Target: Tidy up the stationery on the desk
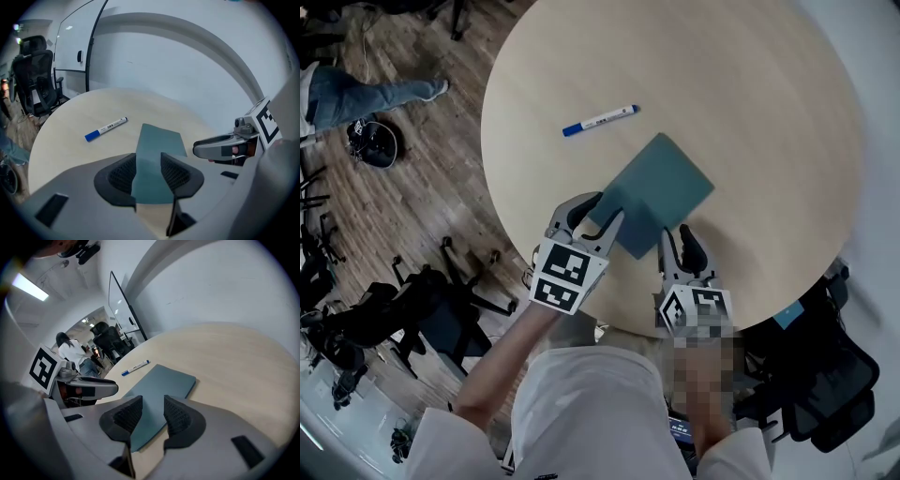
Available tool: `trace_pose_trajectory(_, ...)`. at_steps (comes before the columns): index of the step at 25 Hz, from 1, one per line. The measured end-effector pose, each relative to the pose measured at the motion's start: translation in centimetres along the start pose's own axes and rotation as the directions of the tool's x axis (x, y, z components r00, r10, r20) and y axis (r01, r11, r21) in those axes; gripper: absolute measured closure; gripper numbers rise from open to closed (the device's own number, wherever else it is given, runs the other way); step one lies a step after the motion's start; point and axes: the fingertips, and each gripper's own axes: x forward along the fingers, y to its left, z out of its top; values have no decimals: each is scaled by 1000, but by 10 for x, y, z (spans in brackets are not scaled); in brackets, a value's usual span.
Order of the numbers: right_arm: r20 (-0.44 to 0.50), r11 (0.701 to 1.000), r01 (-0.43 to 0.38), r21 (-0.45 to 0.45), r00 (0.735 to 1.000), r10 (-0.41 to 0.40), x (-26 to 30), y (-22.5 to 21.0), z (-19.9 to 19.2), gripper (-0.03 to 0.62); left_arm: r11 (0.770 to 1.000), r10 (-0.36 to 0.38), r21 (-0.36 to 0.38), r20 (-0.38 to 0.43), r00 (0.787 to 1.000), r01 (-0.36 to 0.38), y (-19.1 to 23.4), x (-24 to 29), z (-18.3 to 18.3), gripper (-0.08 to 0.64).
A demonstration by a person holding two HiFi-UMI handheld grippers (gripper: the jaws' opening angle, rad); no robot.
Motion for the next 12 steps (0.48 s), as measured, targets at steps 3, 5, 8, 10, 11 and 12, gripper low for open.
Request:
trace_pose_trajectory(3,-14,1000,5,18,1000,-4,6,-6,-4,441,1000,-2,12,-17,1000,2,3,9,-4,397)
trace_pose_trajectory(5,-19,999,11,31,1000,-10,10,-9,-7,427,1000,-4,18,-27,1000,5,5,15,-7,393)
trace_pose_trajectory(8,-21,997,34,64,999,-33,16,-16,-11,411,1000,-4,21,-35,999,5,8,22,-11,391)
trace_pose_trajectory(10,-21,994,53,96,998,-51,18,-22,-13,411,1000,2,20,-34,999,-1,10,26,-13,391)
trace_pose_trajectory(11,-24,992,60,111,998,-58,20,-25,-13,411,1000,6,19,-34,999,-5,11,27,-14,391)
trace_pose_trajectory(12,-30,990,65,122,998,-62,21,-27,-15,411,1000,9,19,-36,999,-8,12,29,-15,391)
